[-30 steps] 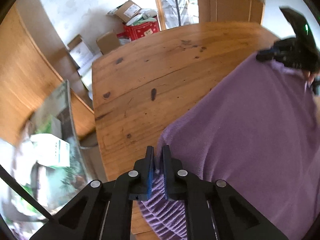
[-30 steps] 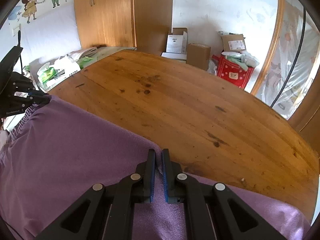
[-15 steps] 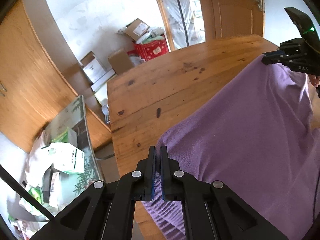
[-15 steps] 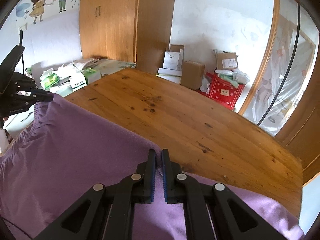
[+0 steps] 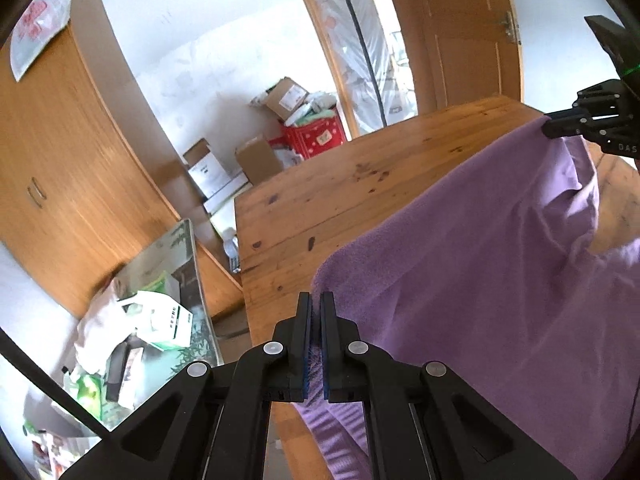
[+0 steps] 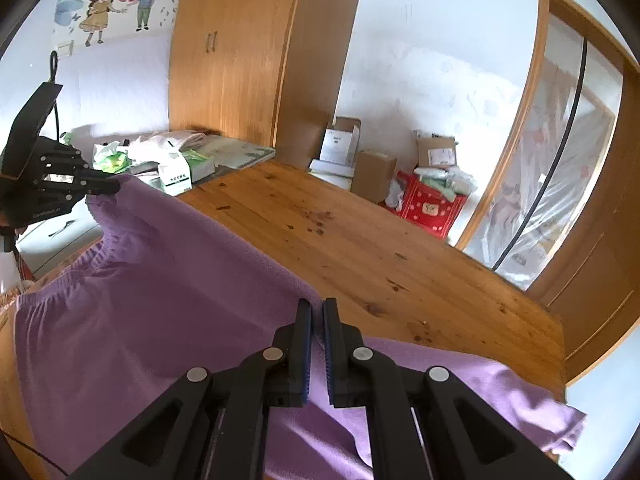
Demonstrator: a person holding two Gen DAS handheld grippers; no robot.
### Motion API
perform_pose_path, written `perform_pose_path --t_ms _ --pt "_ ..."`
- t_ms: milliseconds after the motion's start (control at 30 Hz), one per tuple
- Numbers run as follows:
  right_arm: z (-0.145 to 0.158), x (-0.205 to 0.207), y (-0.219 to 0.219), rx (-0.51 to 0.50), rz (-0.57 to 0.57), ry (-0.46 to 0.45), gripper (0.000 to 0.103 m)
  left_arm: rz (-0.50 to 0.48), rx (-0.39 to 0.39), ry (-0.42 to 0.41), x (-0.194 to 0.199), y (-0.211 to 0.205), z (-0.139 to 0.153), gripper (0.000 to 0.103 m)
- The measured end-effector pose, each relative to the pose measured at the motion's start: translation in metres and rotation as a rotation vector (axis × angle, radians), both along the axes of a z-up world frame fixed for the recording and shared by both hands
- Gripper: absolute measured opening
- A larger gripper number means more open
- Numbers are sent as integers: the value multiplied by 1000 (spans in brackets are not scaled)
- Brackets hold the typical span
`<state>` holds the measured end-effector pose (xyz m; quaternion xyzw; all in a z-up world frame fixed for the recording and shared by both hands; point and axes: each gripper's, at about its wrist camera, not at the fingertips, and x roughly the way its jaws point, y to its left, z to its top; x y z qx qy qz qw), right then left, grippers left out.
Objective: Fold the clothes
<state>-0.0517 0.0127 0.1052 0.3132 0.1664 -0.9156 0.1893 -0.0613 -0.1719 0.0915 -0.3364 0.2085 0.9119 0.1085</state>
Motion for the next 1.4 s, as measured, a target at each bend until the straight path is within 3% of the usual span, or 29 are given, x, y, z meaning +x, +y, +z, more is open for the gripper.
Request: perform_pose_path --t_ms 500,1000,1400 --pt "29 109 -10 40 29 143 6 11 -10 71 85 4 24 4" --pt "11 191 -23 38 71 106 6 9 -20 82 163 3 7 4" --pt "-20 226 -25 36 86 47 6 15 -33 57 195 5 -19 4"
